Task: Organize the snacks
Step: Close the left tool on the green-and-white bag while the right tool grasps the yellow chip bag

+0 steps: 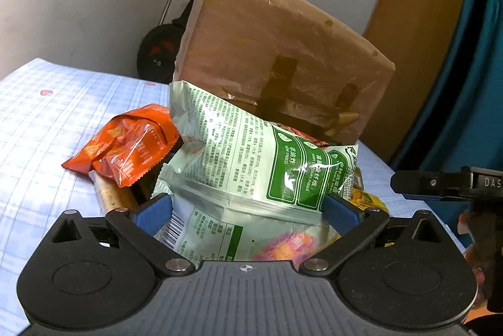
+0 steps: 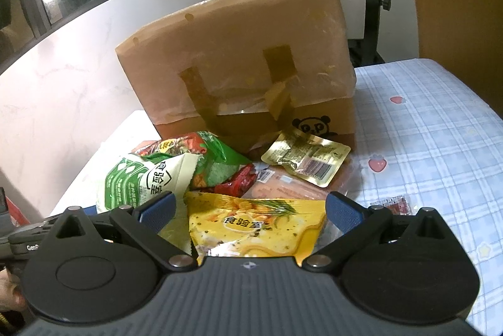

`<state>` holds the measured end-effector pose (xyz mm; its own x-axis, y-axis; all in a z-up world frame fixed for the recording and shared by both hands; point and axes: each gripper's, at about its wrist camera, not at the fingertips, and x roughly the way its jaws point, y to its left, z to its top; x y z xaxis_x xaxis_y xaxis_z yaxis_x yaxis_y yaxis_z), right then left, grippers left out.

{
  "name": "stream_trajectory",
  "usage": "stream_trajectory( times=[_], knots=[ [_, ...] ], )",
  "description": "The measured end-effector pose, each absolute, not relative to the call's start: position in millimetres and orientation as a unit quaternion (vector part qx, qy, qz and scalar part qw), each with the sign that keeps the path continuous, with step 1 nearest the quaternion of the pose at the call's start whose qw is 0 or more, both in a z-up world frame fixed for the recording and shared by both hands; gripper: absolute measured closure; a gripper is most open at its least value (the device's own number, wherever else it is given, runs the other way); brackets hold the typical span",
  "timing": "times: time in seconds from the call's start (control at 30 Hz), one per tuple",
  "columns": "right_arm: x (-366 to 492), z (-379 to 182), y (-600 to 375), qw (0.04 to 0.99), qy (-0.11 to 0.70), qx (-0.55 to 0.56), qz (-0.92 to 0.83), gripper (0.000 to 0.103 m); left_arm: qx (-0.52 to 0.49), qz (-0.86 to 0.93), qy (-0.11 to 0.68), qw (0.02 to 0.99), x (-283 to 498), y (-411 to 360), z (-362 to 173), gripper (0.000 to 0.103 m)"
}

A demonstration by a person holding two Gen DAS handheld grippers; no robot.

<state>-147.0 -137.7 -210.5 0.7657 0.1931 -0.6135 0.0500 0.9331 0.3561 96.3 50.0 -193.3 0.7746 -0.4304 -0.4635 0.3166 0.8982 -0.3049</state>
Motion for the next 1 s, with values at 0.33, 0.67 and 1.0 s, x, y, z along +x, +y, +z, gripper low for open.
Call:
stream_trajectory(
  times=[0.33, 0.67, 1.0],
  knots=[
    [-144.7, -216.3, -135.0, 0.92, 0.347, 0.18, 0.043, 0.0, -0.074, -0.202, 0.285, 0.934, 96.1, 36.8, -183.6, 0.0],
    [-144.5, -216.5, -133.9, 0.919, 0.348, 0.183, 0.042, 0.0, -0.019, -0.189, 0.278, 0.942, 93.9, 13.8, -186.3, 0.0],
    [-150.3, -221.1, -135.7, 0.917, 0.348, 0.191, 0.034, 0.0, -0.007, -0.17, 0.28, 0.945, 89.2, 7.7, -194.8, 0.011]
  ],
)
